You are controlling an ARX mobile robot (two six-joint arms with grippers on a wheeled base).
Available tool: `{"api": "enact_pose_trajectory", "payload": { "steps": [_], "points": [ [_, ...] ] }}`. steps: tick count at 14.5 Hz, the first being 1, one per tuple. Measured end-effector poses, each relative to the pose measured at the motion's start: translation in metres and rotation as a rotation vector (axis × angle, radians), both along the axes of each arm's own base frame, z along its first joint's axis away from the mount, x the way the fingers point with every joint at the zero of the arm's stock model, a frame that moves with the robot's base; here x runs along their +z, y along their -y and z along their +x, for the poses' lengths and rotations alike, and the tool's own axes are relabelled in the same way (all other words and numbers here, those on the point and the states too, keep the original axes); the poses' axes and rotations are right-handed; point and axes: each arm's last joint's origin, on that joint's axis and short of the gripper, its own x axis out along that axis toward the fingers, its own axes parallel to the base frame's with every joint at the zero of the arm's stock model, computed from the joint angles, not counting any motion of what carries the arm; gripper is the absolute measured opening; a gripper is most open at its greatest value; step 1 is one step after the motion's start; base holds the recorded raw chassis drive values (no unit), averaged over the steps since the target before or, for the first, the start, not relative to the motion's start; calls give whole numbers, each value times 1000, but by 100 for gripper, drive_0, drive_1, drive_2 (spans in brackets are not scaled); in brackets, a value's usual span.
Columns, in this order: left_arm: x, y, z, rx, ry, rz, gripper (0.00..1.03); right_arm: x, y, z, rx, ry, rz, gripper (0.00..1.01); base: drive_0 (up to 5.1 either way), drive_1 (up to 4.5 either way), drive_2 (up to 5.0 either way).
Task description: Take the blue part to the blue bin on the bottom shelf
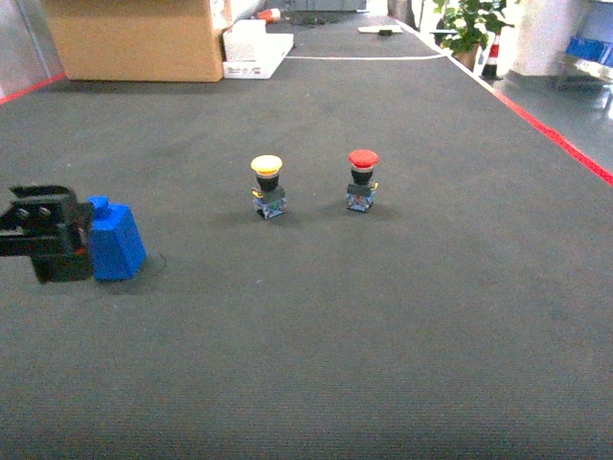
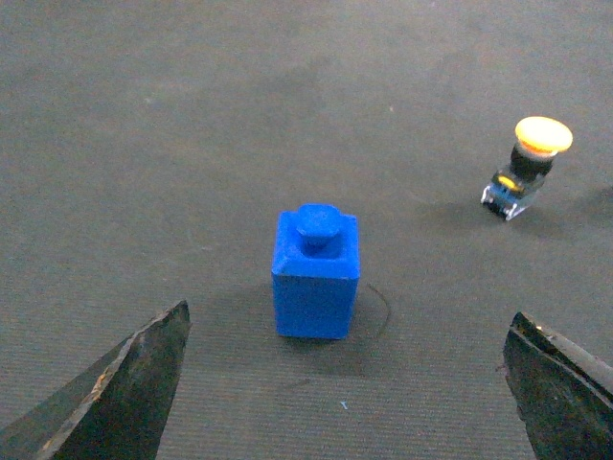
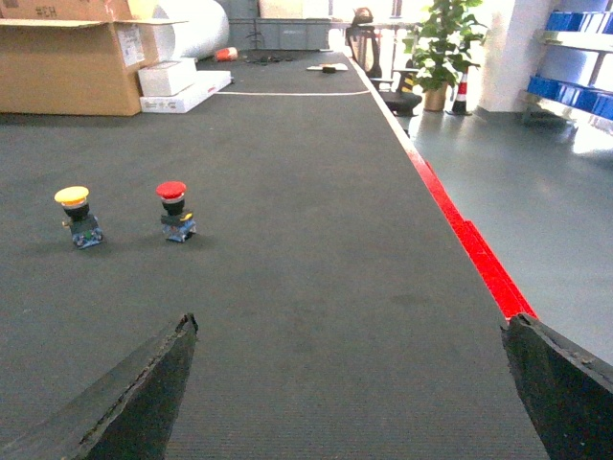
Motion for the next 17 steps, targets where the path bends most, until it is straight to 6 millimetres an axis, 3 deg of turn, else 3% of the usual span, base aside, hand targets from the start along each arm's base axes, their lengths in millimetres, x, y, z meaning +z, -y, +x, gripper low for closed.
{"api": "enact_pose_trajectory", "payload": {
  "steps": [7,11,12,15,16,17],
  "points": [
    [-63,-5,85,30,-110,62,98,0,0,0,0,0,0,98,0,0,0],
    [-75,-7,121,23,-80,48,98,0,0,0,0,0,0,98,0,0,0],
    [-78,-8,125,21,-78,43,95,0,0,0,0,0,0,98,0,0,0],
    [-84,-9,125,24,-88,44,68,0,0,0,0,0,0,98,0,0,0],
    [-83,-10,126,26,-71,47,47,0,0,0,0,0,0,98,0,0,0],
    [-84,-11,121,32,-60,51,44,0,0,0,0,0,0,98,0,0,0]
  ]
}}
